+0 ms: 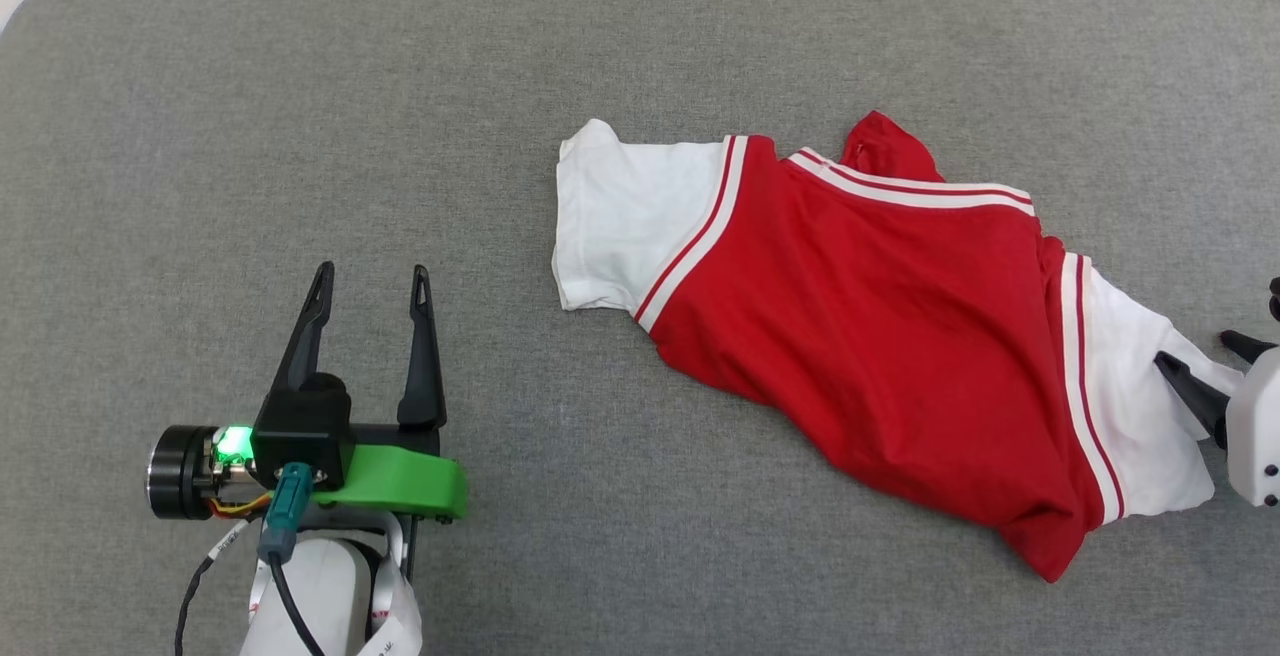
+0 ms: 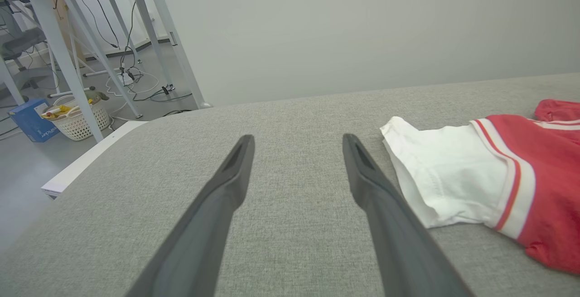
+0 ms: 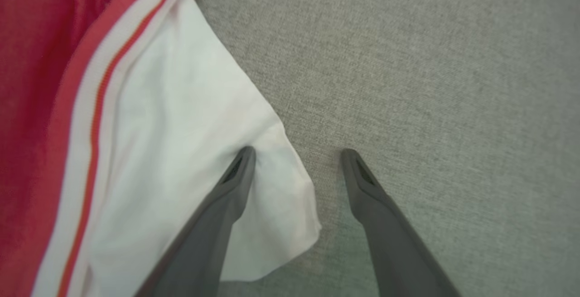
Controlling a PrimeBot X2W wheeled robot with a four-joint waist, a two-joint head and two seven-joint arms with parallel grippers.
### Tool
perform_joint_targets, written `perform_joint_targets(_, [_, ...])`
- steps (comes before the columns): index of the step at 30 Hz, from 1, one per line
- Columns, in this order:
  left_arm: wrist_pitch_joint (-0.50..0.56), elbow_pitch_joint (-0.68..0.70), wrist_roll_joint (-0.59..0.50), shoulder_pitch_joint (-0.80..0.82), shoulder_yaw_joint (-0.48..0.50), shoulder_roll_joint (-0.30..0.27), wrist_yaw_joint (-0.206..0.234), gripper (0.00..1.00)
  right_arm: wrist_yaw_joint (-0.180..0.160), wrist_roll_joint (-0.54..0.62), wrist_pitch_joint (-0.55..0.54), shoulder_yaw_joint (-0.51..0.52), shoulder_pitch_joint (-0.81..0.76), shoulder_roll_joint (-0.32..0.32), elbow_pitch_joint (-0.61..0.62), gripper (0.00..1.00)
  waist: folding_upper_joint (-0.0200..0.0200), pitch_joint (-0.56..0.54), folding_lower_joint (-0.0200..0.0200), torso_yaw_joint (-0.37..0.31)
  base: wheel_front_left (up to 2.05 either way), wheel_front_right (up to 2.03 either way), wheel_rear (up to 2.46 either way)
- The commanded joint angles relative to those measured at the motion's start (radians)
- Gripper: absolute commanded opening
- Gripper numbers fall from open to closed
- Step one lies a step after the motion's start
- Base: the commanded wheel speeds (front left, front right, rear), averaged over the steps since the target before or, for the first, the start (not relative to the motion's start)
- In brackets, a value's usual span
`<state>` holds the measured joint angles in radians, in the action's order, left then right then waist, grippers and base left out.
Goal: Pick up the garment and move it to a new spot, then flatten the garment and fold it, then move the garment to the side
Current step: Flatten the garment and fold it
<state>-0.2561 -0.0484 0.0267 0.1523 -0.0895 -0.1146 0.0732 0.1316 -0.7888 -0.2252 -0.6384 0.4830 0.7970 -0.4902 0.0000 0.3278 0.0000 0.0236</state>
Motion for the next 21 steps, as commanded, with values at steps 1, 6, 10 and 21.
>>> perform_joint_targets(1, [-0.006,-0.003,-0.009,0.021,0.000,-0.004,-0.005,1.00,-0.001,-0.015,-0.005,-0.037,0.003,-0.022,-0.018,0.00,0.0000,0.001,0.0000,-0.001,0.00,0.00,0.00])
perform_joint_targets(6, [-0.006,-0.015,0.000,0.032,0.009,-0.012,-0.014,1.00,-0.001,-0.049,0.050,-0.066,0.027,0.002,-0.047,0.00,0.0000,-0.016,0.0000,-0.009,0.00,0.00,0.00])
perform_joint_targets(10, [-0.006,-0.019,0.006,0.056,0.026,-0.044,-0.036,1.00,-0.001,-0.063,0.130,-0.052,0.051,0.035,-0.066,0.00,0.0000,-0.039,0.0000,-0.023,0.00,0.00,0.00])
perform_joint_targets(21, [0.015,-0.120,0.062,0.331,0.025,-0.181,-0.175,1.00,-0.001,-0.074,0.226,-0.050,0.067,0.073,-0.019,0.00,0.0000,-0.047,0.0000,-0.071,0.00,0.00,0.00])
